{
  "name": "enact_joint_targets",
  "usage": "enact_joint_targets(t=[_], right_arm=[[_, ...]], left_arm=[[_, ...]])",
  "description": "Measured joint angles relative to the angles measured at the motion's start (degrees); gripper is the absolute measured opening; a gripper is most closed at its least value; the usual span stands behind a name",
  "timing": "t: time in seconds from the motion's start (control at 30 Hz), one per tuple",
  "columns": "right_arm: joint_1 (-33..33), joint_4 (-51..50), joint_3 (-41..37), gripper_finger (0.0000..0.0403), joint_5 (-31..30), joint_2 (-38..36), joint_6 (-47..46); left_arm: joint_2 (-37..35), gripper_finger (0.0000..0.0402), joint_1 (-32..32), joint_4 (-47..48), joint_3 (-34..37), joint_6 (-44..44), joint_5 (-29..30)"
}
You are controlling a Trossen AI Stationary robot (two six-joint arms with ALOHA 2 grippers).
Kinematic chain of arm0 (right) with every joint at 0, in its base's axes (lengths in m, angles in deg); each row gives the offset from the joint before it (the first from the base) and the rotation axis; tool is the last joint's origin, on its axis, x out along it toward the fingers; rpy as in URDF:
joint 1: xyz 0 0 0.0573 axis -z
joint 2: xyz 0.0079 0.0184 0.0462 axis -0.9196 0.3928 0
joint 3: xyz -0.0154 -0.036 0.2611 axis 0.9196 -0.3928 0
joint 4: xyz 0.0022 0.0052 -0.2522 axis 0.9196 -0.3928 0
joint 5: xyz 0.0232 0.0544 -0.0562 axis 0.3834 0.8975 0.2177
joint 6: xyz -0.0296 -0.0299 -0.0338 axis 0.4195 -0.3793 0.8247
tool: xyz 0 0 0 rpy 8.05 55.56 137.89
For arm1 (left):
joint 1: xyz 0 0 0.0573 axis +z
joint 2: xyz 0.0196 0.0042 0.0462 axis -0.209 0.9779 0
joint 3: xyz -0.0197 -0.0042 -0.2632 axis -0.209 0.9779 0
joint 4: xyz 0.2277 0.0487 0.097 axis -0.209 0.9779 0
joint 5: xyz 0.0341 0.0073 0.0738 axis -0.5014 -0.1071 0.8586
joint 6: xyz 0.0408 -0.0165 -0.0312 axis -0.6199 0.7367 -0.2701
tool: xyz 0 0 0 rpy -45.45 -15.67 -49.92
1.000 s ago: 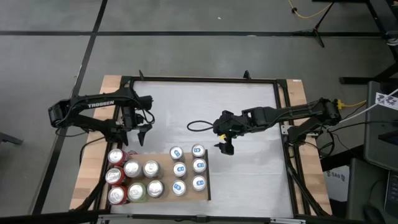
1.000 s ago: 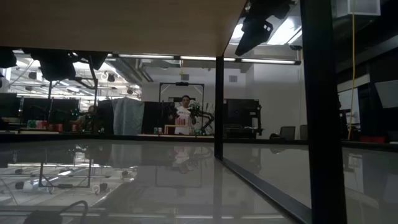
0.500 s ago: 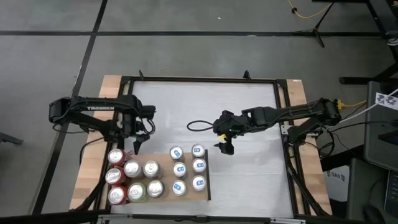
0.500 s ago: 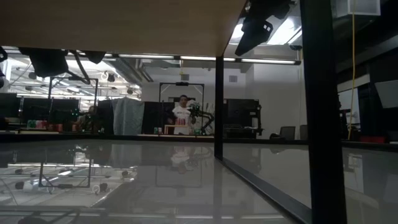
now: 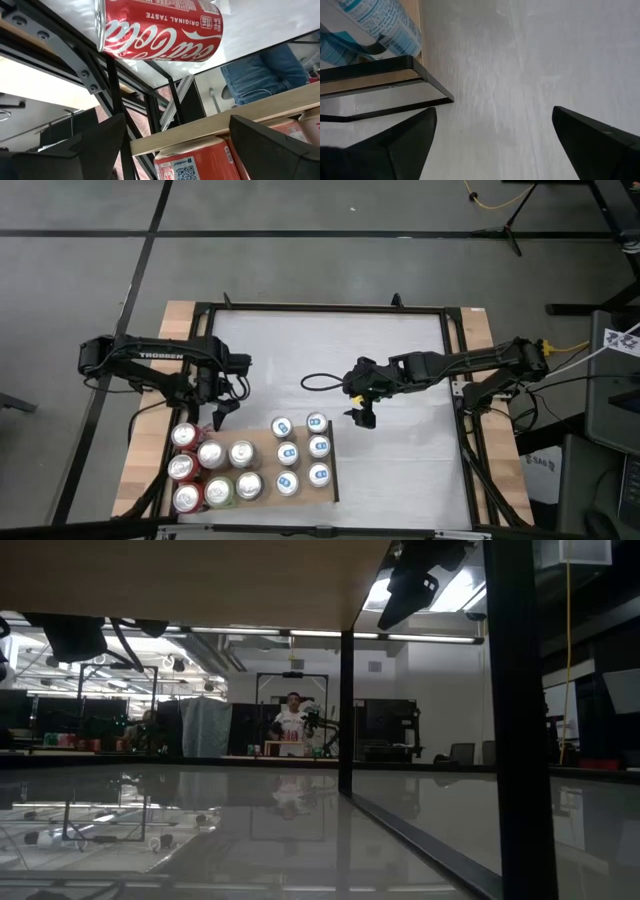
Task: Place canned beverage on shelf
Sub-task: Put the red soda can on the shelf aligned with the silver soda cans
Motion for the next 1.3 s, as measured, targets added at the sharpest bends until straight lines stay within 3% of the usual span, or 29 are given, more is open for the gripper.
enact_joint_targets(t=[0.3, 0.53, 1.3], right_arm=[[0.0, 0.0, 0.0, 0.0386, 0.0, 0.0, 0.0], [0.0, 0.0, 0.0, 0.0386, 0.0, 0.0, 0.0], [0.0, -3.0, 0.0, 0.0386, 0.6, 0.0, 0.0]], left_arm=[[0.0, 0.0353, 0.0, -2.1, 0.0, -0.2, 2.0], [0.0, 0.0353, -0.1, -7.3, 0.2, 0.1, 7.8], [0.0, 0.0353, 0.0, -8.1, 0.1, -0.1, 8.8]])
